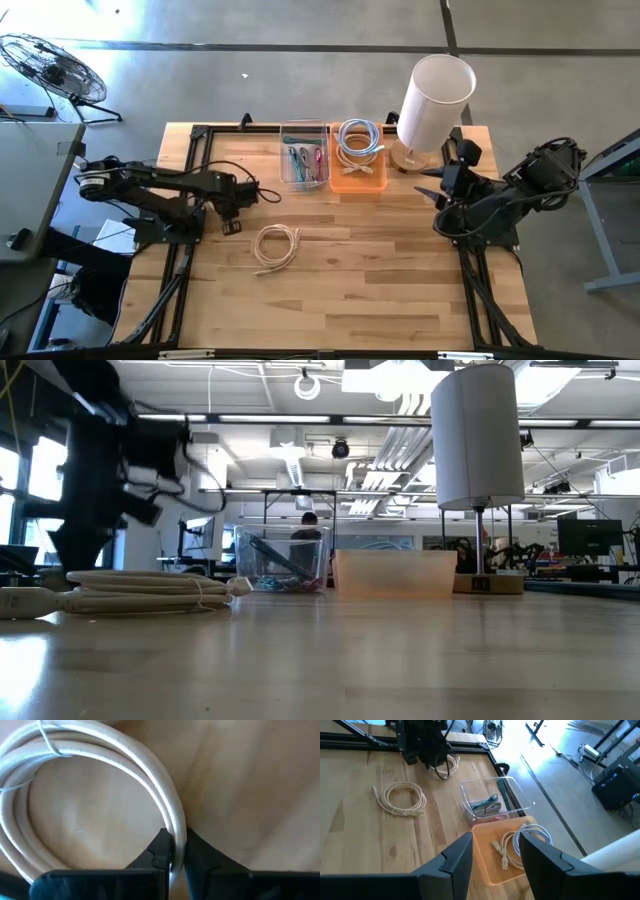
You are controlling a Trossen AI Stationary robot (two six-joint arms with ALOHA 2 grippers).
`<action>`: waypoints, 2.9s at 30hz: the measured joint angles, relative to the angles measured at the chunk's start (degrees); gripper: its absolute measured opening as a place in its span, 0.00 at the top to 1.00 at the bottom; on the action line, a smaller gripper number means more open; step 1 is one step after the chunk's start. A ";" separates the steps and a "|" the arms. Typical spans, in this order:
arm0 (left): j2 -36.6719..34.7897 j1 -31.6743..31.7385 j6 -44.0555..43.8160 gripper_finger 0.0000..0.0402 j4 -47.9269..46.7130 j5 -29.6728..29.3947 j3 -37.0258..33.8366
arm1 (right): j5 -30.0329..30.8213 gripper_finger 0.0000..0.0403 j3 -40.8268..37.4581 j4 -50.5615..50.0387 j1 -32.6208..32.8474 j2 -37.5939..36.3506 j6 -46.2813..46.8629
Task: Pick & Place USB Port
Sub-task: Put the top light brown hdmi cable into the orange bin
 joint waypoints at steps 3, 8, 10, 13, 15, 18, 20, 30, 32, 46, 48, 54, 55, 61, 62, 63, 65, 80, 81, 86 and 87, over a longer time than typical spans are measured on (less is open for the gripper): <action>-1.10 -1.29 -0.14 0.94 -0.01 2.55 5.62 | -0.40 0.62 0.00 1.65 -0.03 0.00 -2.28; -3.29 -5.14 1.84 0.94 -0.04 -0.59 18.27 | -0.77 0.62 0.00 4.30 -0.07 0.00 -7.01; -4.35 -6.17 3.49 0.94 -0.01 -1.24 24.87 | -1.03 0.62 0.00 4.73 -0.07 0.00 -9.91; -5.15 -7.53 5.67 0.94 0.02 -0.91 34.69 | -0.76 0.62 0.00 5.27 -0.07 0.00 -12.93; -5.23 -8.98 7.83 0.94 0.87 0.07 41.13 | -0.80 0.62 0.00 7.07 -0.07 -0.02 -15.07; -5.30 -12.25 14.08 0.94 5.93 1.80 48.18 | -1.26 0.62 0.00 11.64 -0.07 -0.02 -19.51; -5.31 -14.37 18.88 0.94 12.52 4.09 50.41 | -1.75 0.62 0.00 15.73 -0.69 -0.02 -23.36; -2.57 -16.25 27.09 0.94 30.40 19.37 49.38 | -12.90 0.54 0.02 36.19 -7.79 0.41 -39.60; -0.98 -16.25 27.13 0.94 31.95 21.29 49.35 | -15.15 0.51 0.02 37.89 -9.10 0.90 -41.44; 5.74 -16.14 27.11 0.94 38.47 31.14 49.35 | -26.81 0.39 0.02 43.88 -16.86 8.34 -44.71; 5.80 -16.16 27.10 0.94 38.37 31.26 49.35 | -26.72 0.39 0.02 44.54 -17.07 9.41 -45.36; 5.80 -16.16 27.10 0.94 37.78 31.26 49.35 | -25.86 0.43 0.02 45.96 -17.75 11.02 -47.38; 5.80 -16.16 27.10 0.94 37.70 31.25 49.35 | -25.54 0.47 0.02 46.09 -17.75 11.02 -47.40; 5.77 -16.16 27.15 0.76 36.04 30.24 49.37 | -22.75 0.90 0.02 46.37 -17.68 10.41 -49.29; 5.77 -16.16 27.15 0.73 36.07 29.82 49.37 | -22.53 0.91 0.02 46.35 -17.65 10.19 -50.02; 5.77 -16.16 27.17 0.71 36.08 29.26 49.37 | -21.75 0.91 0.02 46.38 -17.56 10.10 -49.97; 5.63 -16.16 27.15 0.67 36.02 27.72 49.44 | -19.14 0.91 0.02 46.23 -17.54 10.05 -49.39; -8.30 -16.15 30.41 0.62 5.94 -18.47 49.48 | 7.80 0.91 0.07 31.92 -24.24 13.29 -36.68; -9.19 -16.16 29.56 0.62 3.82 -20.51 49.47 | 8.34 0.91 0.07 31.78 -24.90 14.67 -36.40; -12.01 -16.20 28.22 0.62 0.37 -23.12 49.48 | 8.20 0.91 -0.04 29.98 -26.49 22.59 -38.41; -12.27 -16.18 28.21 0.62 0.26 -23.13 49.48 | 8.48 0.91 -0.04 28.62 -26.56 23.96 -38.90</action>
